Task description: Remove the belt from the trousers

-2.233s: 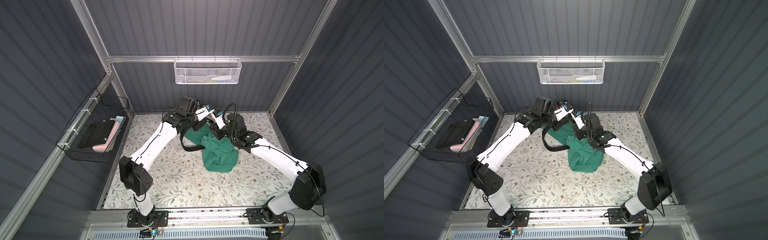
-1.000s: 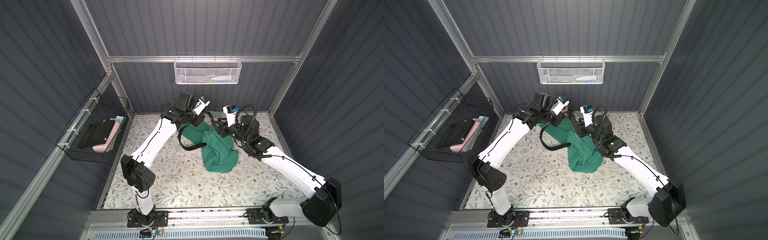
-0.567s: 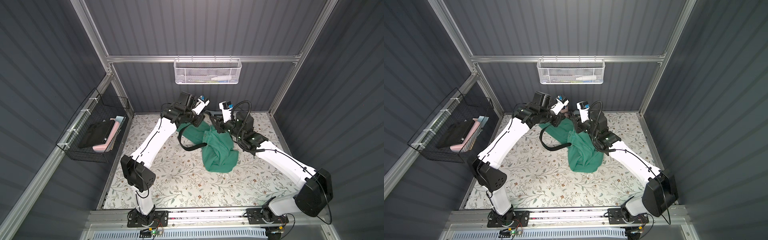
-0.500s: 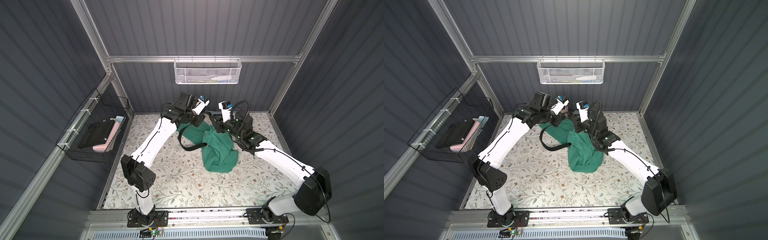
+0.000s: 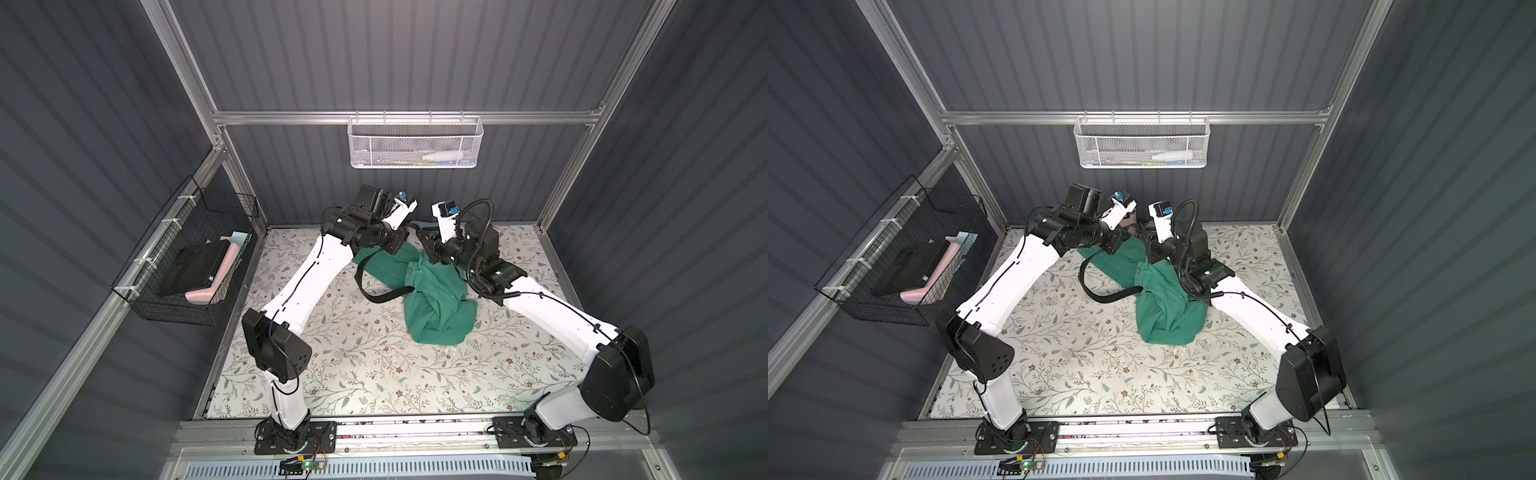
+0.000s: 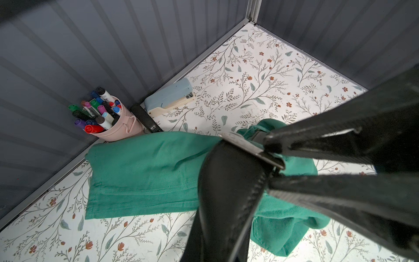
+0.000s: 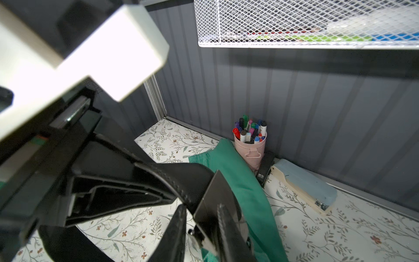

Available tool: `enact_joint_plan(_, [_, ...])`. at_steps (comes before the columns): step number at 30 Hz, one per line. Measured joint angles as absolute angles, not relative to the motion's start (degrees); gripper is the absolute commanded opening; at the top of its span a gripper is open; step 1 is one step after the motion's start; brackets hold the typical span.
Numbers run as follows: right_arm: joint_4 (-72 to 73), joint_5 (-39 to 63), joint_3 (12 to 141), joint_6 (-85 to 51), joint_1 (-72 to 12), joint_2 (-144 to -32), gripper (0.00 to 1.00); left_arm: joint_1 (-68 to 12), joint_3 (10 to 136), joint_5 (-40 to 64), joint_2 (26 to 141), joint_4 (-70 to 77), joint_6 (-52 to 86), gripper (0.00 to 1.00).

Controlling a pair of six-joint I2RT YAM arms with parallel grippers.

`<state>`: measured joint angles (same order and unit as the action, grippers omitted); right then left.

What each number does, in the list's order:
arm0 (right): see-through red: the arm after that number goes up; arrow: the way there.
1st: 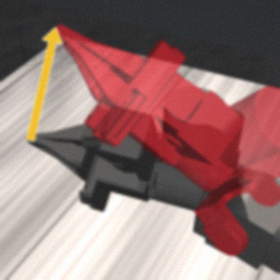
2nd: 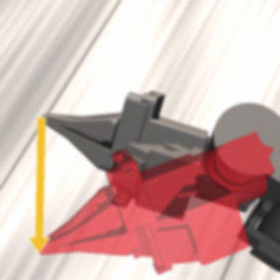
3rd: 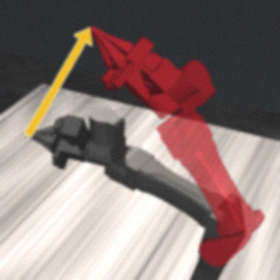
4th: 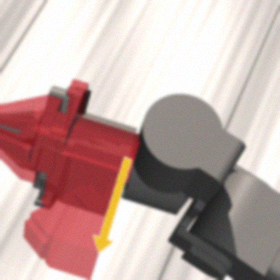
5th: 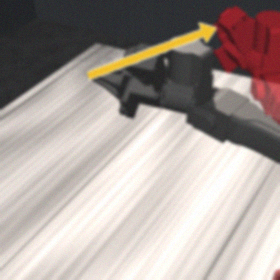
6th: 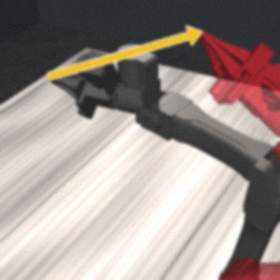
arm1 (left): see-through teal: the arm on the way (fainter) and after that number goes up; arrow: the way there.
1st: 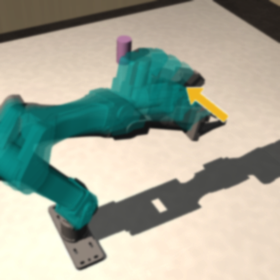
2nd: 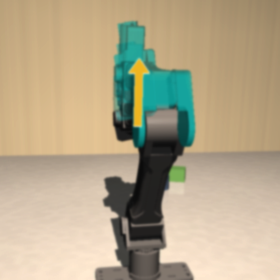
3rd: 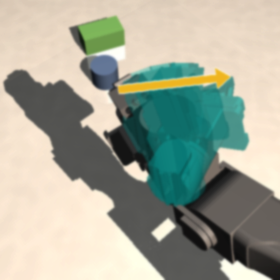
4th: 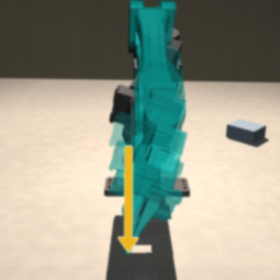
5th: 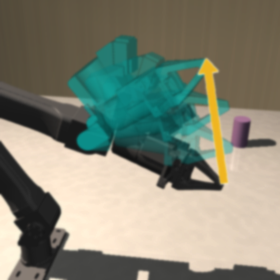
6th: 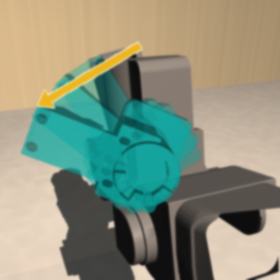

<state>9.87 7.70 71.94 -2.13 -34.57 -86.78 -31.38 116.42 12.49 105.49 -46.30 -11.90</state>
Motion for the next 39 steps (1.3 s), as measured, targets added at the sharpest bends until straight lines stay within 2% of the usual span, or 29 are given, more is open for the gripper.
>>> enact_joint_plan(8, [10.3,7.7,71.9,-1.8,-34.6,-87.4,0.23,-31.4,116.4,12.7,105.5,-46.8,-11.5,0.0])
enact_joint_plan(14, [10.5,7.7,71.9,-1.7,-34.6,-87.7,0.28,-31.4,116.4,13.2,105.5,-47.0,-10.8,0.0])
enact_joint_plan(21, [11.8,7.5,72.0,-1.1,-34.8,-88.6,0.09,-31.4,116.4,13.9,105.5,-47.8,-9.3,0.0])
enact_joint_plan(27, [12.1,7.2,71.9,-1.1,-34.9,-88.6,0.01,-31.4,116.4,14.7,105.5,-47.8,-8.1,0.0])
enact_joint_plan(39, [18.5,7.1,67.6,-2.4,-34.9,-88.3,0.02,-31.1,117.2,15.2,105.5,-48.6,-6.5,0.0])
